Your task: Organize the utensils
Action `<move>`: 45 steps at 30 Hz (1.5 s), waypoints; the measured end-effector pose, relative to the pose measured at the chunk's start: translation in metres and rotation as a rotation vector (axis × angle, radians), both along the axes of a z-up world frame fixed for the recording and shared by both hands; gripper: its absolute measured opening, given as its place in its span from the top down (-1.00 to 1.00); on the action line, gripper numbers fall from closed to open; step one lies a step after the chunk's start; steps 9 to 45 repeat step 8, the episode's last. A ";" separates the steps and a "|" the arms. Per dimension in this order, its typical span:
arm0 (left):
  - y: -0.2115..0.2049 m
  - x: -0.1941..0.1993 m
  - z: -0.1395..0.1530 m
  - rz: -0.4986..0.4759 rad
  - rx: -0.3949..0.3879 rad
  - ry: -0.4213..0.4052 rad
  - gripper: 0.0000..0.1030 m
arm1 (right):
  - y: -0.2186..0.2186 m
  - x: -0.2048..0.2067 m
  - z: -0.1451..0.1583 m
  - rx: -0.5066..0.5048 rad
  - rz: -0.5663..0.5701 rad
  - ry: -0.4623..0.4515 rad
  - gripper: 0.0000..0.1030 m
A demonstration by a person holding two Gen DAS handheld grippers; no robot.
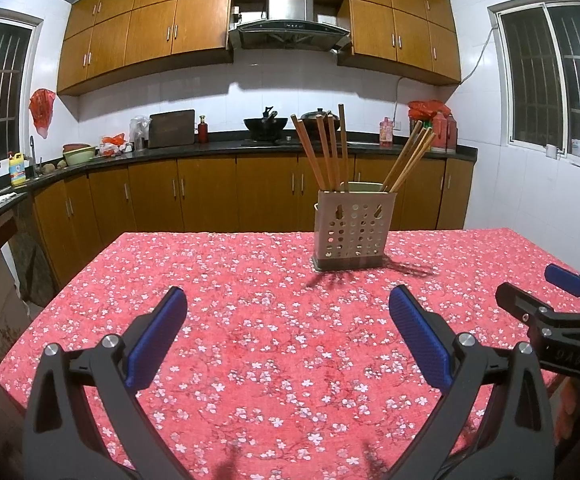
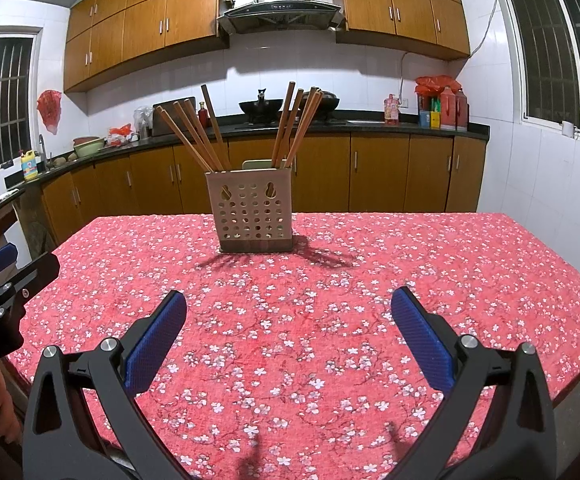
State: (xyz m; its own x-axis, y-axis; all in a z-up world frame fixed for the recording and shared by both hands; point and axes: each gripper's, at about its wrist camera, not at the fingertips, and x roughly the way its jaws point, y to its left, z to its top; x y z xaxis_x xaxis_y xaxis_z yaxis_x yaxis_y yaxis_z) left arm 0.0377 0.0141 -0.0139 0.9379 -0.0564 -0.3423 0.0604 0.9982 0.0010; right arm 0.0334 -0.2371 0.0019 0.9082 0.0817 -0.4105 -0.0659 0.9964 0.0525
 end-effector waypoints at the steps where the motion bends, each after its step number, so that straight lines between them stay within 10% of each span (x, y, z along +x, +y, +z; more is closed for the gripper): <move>1: 0.000 0.001 0.000 0.000 -0.001 0.003 -0.92 | 0.000 0.000 0.000 0.000 0.000 0.000 -0.97; 45: 0.004 0.005 0.002 0.003 -0.014 0.019 -0.92 | -0.001 0.000 0.000 0.002 0.001 0.001 -0.97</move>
